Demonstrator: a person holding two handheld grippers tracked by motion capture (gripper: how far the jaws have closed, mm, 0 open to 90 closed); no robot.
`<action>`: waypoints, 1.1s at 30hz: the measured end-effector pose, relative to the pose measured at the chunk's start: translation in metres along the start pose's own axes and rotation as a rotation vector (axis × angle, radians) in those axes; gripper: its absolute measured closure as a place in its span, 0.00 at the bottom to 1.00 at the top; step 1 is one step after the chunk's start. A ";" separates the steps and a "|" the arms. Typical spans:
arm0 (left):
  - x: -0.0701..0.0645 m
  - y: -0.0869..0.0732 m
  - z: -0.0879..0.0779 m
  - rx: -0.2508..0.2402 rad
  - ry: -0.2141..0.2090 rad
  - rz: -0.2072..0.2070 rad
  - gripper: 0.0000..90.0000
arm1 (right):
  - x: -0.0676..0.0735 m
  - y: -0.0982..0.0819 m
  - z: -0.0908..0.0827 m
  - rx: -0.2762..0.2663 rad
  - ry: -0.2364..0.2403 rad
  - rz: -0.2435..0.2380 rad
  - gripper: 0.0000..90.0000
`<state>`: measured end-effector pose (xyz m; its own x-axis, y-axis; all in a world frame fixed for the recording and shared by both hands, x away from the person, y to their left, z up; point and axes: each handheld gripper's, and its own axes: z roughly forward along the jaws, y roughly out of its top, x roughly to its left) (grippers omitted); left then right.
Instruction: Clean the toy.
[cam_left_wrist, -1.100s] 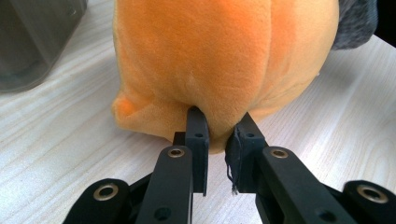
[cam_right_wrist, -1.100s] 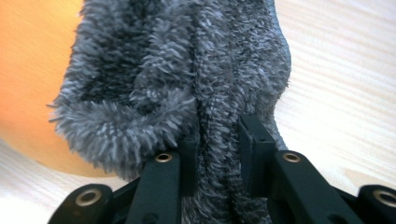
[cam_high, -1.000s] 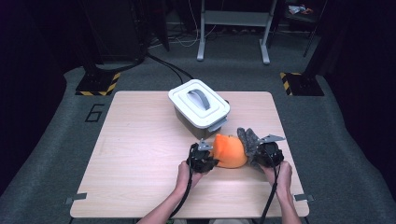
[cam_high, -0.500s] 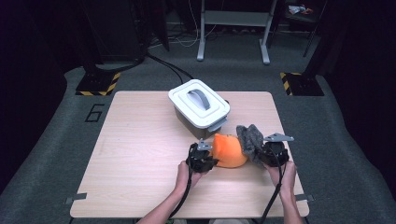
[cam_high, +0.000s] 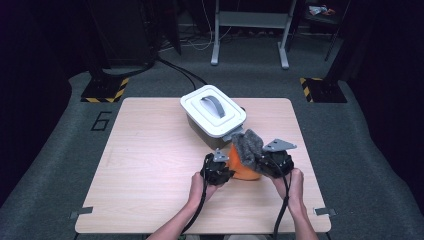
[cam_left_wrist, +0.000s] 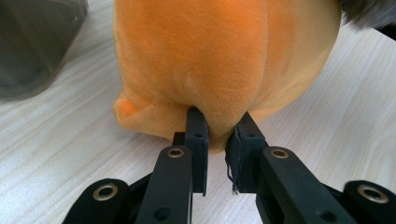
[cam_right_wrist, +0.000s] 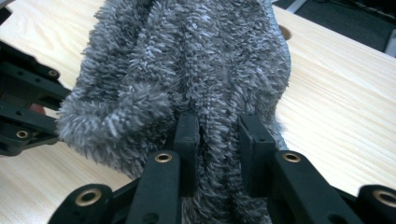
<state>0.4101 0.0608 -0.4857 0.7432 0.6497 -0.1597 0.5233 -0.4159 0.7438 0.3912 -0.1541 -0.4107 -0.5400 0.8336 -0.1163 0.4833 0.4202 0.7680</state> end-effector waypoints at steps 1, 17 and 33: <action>0.000 0.000 0.000 0.003 0.000 0.000 0.88 | 0.003 0.001 0.003 0.011 -0.009 -0.008 0.80; 0.002 -0.002 0.001 -0.011 -0.012 -0.012 0.88 | -0.023 -0.024 0.009 0.052 -0.051 0.073 0.80; 0.003 -0.001 0.001 -0.002 -0.015 -0.007 0.88 | -0.047 -0.059 0.032 0.158 -0.070 0.169 0.80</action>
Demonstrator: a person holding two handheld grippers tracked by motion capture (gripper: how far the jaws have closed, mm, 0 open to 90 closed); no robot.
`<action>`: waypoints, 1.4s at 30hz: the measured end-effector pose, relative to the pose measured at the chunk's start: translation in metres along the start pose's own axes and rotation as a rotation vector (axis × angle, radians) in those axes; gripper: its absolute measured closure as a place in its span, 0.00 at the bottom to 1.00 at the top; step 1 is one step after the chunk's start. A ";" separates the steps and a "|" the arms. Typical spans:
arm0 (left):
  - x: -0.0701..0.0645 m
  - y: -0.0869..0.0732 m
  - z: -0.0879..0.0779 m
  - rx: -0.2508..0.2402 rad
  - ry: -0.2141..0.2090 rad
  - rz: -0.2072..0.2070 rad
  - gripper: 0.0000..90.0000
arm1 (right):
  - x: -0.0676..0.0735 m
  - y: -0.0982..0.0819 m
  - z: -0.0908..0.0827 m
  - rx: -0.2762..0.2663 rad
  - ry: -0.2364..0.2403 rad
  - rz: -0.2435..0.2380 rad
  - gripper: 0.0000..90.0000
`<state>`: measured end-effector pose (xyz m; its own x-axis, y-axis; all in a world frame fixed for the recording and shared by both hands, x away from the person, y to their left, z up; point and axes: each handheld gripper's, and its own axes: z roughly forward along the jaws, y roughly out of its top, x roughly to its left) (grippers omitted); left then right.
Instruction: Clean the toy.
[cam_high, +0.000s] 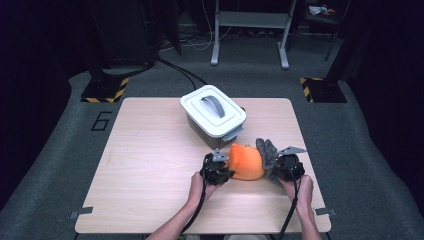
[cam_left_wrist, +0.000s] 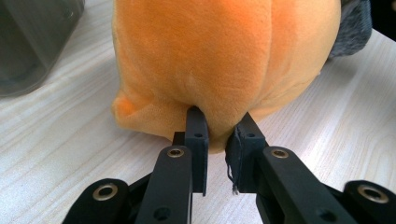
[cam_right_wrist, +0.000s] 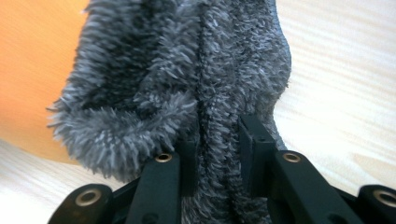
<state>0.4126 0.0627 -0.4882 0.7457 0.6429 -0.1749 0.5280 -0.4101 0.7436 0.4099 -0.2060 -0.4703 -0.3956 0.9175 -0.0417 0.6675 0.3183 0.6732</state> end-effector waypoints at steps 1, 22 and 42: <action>0.000 0.000 0.000 0.001 -0.001 0.003 0.88 | -0.001 -0.001 0.003 0.006 0.004 0.000 0.80; 0.000 0.002 0.001 0.006 -0.001 0.000 0.88 | 0.002 0.019 -0.050 -0.145 0.002 -0.041 0.79; 0.000 -0.004 0.000 -0.011 0.051 0.065 0.56 | 0.017 0.027 -0.022 -0.083 0.016 -0.057 0.80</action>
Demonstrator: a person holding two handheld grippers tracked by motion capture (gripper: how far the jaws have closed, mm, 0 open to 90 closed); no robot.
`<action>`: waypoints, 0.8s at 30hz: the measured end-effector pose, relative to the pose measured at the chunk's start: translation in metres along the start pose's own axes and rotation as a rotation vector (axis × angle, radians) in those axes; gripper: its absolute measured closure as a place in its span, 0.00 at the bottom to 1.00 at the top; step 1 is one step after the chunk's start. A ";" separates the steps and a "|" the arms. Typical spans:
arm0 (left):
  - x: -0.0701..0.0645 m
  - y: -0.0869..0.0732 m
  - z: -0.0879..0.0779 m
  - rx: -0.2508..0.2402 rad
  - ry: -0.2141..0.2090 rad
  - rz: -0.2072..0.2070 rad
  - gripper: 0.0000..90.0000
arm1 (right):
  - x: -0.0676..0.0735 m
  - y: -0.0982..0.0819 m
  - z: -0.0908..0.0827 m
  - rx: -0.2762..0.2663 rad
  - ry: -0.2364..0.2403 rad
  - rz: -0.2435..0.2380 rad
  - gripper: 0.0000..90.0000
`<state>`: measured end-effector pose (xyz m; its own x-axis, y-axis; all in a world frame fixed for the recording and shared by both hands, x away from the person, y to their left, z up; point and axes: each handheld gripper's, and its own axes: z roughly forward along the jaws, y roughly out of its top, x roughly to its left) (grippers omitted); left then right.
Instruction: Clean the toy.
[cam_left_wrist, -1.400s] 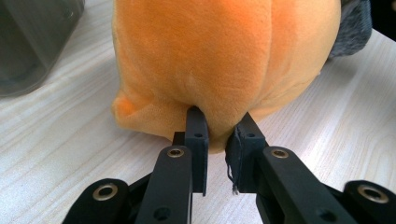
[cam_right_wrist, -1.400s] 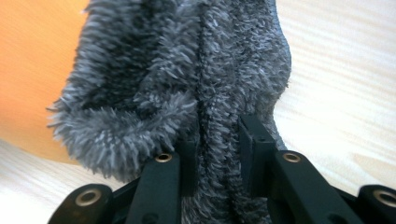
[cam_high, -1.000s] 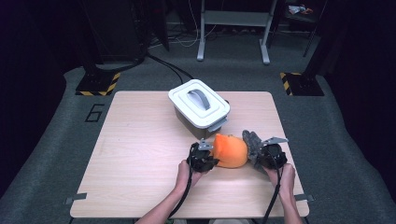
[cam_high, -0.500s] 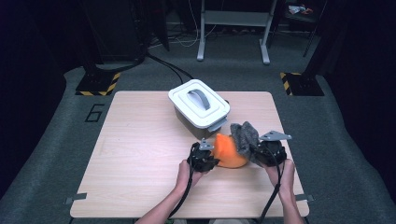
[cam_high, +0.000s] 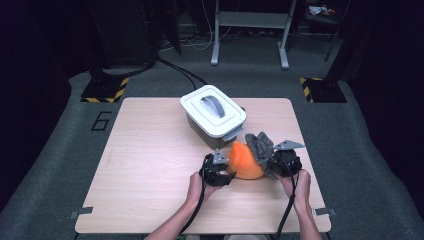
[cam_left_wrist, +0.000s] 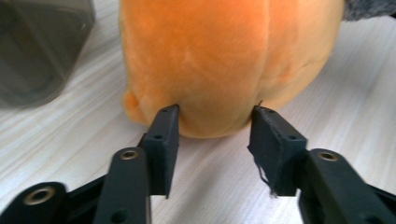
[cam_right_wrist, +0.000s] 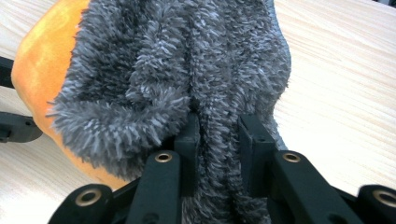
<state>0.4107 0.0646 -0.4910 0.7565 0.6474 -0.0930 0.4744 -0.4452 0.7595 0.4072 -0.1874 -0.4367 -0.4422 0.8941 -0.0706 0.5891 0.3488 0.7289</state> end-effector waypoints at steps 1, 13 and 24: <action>0.000 -0.001 0.001 0.004 0.009 0.004 0.55 | 0.000 0.000 0.000 -0.003 -0.005 0.004 0.80; -0.009 0.000 0.010 0.014 0.095 0.116 0.59 | 0.000 0.000 0.001 -0.006 0.003 0.008 0.80; -0.009 0.002 0.005 -0.005 0.047 0.070 0.89 | -0.002 -0.001 -0.007 -0.031 0.001 0.003 0.80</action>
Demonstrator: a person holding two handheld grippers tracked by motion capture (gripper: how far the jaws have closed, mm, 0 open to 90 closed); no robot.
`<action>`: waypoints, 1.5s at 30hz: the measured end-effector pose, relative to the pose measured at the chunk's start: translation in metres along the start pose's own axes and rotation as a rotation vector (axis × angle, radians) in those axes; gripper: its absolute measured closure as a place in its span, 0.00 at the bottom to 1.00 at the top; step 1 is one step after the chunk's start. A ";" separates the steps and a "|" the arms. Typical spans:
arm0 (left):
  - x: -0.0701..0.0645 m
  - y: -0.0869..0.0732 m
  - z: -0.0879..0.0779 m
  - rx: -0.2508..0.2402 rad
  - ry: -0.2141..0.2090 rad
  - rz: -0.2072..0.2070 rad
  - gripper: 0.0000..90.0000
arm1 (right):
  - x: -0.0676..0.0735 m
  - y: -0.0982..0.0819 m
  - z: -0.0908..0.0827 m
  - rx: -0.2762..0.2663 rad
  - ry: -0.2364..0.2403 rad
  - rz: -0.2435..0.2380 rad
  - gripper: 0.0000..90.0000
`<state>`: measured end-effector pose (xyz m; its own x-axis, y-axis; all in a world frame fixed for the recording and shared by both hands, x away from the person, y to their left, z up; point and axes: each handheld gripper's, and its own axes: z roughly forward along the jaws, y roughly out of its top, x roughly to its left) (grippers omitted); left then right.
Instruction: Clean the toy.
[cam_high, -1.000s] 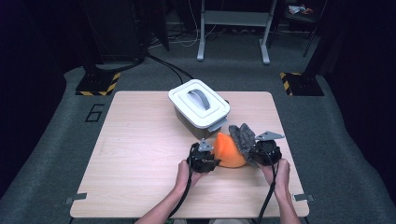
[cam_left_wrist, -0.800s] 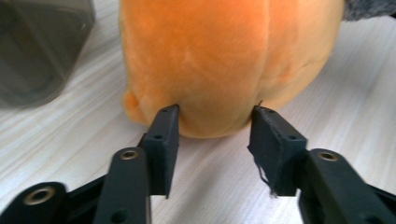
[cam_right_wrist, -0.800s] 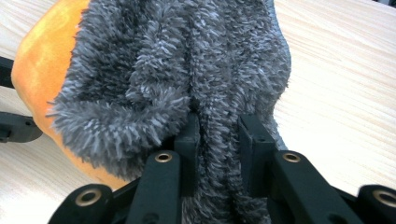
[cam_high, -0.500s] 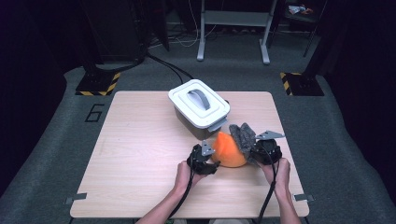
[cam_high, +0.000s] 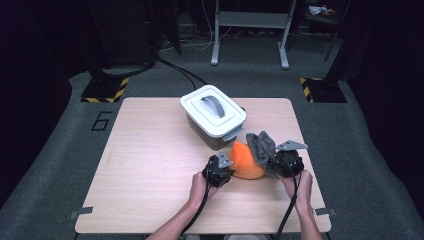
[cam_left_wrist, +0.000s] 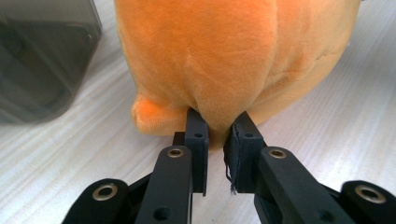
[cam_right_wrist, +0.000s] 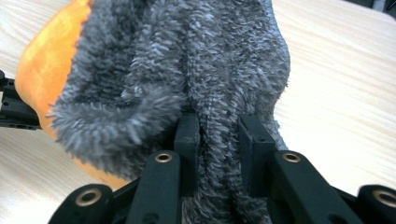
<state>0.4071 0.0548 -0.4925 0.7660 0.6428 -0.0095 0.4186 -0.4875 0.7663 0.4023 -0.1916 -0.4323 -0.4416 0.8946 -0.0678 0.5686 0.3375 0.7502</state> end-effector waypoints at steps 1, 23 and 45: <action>0.000 0.000 -0.001 -0.003 -0.013 -0.017 0.90 | 0.001 0.001 -0.002 -0.010 -0.003 -0.001 0.80; 0.006 -0.003 -0.009 -0.009 -0.113 -0.112 0.90 | 0.039 0.016 -0.010 -0.043 0.026 -0.123 0.80; 0.006 -0.004 -0.008 -0.009 -0.118 -0.109 0.90 | 0.020 0.002 0.000 -0.019 0.024 -0.061 0.80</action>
<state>0.4066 0.0655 -0.4909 0.7685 0.6175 -0.1678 0.4983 -0.4130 0.7623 0.3947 -0.1731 -0.4326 -0.4916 0.8653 -0.0980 0.5267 0.3851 0.7578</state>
